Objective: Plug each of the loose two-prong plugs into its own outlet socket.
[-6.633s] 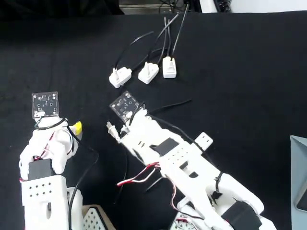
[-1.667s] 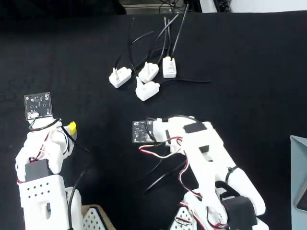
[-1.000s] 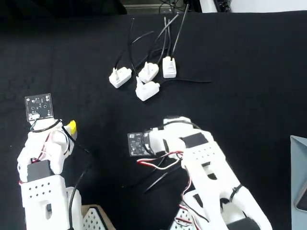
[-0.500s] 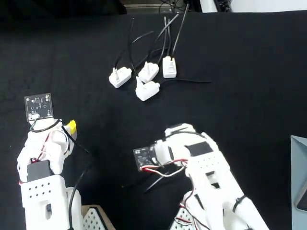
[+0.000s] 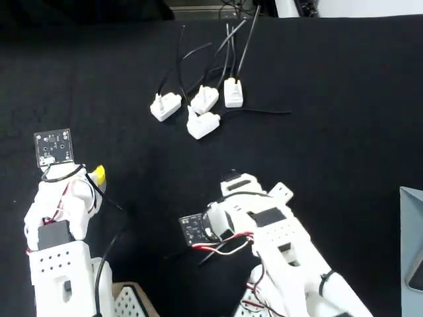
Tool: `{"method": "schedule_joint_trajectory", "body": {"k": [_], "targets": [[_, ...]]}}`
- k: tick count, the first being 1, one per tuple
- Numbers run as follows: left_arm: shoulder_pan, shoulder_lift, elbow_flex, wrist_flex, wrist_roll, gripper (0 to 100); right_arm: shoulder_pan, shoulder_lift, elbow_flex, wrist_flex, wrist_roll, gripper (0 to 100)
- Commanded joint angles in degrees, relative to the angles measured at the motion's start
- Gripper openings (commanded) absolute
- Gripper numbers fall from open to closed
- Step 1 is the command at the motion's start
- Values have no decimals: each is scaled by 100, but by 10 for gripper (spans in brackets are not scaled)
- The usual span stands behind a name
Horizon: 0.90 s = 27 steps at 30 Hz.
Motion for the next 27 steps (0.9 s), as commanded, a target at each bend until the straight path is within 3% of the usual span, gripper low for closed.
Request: {"method": "schedule_joint_trajectory", "body": {"k": [1, 6, 11, 13, 16, 23, 27], "targets": [[4, -70, -31, -97, 26, 241, -88, 400, -418, -97, 44, 152], [4, -70, -31, -97, 26, 241, -79, 1270, -884, -114, 44, 145], [-4, -70, -22, -105, 26, 241, -62, 1684, -1332, -88, 9, 14], [-4, -70, -22, -105, 26, 241, -62, 1684, -1499, -88, -53, 15], [-4, -70, -13, -114, 26, 241, -79, 1710, -1930, 264, -791, 11], [-4, -70, -13, -123, 26, 241, -273, 1789, -3626, 2382, -3174, 11], [-4, -70, -13, -123, 26, 241, -422, 2378, -4286, 3051, -4316, 11]]}}
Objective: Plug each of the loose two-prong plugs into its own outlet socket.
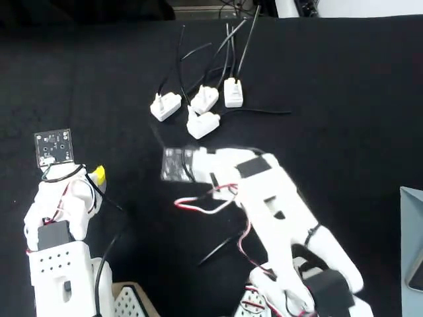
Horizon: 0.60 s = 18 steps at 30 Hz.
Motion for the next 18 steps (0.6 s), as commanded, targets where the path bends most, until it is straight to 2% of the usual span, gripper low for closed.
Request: {"method": "schedule_joint_trajectory", "body": {"k": [1, 8, 13, 18], "targets": [[-4, -70, -22, -123, 26, 241, -158, 541, -796, 475, -1064, 11], [-4, -70, -13, -114, 26, 241, -202, 2123, -1842, 545, -2312, 11], [-4, -70, -13, -114, 26, 241, -211, 2642, -2334, 554, -2673, 14], [-4, -70, -13, -114, 26, 241, -246, 2695, -2404, 967, -2743, 106]]}}
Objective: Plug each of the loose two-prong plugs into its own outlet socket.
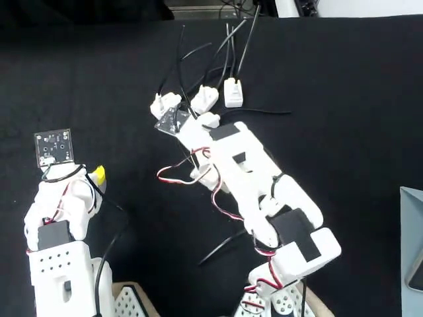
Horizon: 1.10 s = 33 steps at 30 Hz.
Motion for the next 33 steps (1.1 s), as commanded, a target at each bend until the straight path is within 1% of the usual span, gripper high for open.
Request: {"method": "schedule_joint_trajectory", "body": {"k": [1, 7, 13, 15, 24, 28, 30, 33], "targets": [[-4, -70, -13, -114, 26, 241, -132, -22, -295, 290, -79, 107], [-4, -70, -4, -123, 26, 241, -132, -22, -365, 360, -79, 109], [-4, -70, -4, -114, 26, 241, -132, 13, -1182, 1468, -88, 111], [4, -70, -4, -114, 26, 241, -114, 31, -1385, 1688, -88, 111], [4, -70, -4, -97, 26, 241, -132, 31, -1138, 1785, -44, 113], [4, -70, -4, -88, 26, 241, -132, 40, -1103, 1987, -44, 182], [4, -70, -4, -88, 26, 241, -132, 40, -1103, 2004, -35, 187], [4, -70, -4, -88, 26, 241, -132, 57, -980, 1969, 211, 181]]}}
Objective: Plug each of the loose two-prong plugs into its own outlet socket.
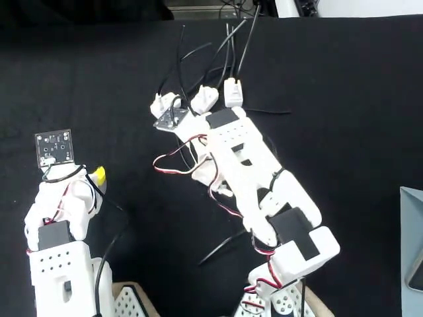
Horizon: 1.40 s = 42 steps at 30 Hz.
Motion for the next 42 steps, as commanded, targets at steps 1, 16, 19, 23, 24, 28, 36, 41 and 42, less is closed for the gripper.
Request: {"method": "schedule_joint_trajectory", "body": {"k": [1, 16, 19, 23, 24, 28, 36, 41, 42], "targets": [[4, -70, -40, -88, 26, 241, -88, 40, 145, -18, 237, 181], [4, -70, -40, -88, 26, 241, -44, 567, 259, -809, 255, 124], [4, -70, -40, -88, 26, 241, -44, 567, 259, -853, 264, 96], [4, -70, -40, -88, 26, 241, 0, 576, 259, -835, 264, 96], [4, -70, -40, -88, 26, 241, 35, 576, 259, -835, 281, 96], [4, -62, -40, -88, 26, 241, 220, 611, 268, -835, 651, 96], [4, -62, -40, -88, 26, 241, 352, 857, 224, -844, 703, 96], [4, -62, -40, -88, 26, 241, 352, 822, 207, -853, 703, 96], [4, -62, -40, -88, 26, 241, 352, 822, 171, -835, 703, 96]]}}
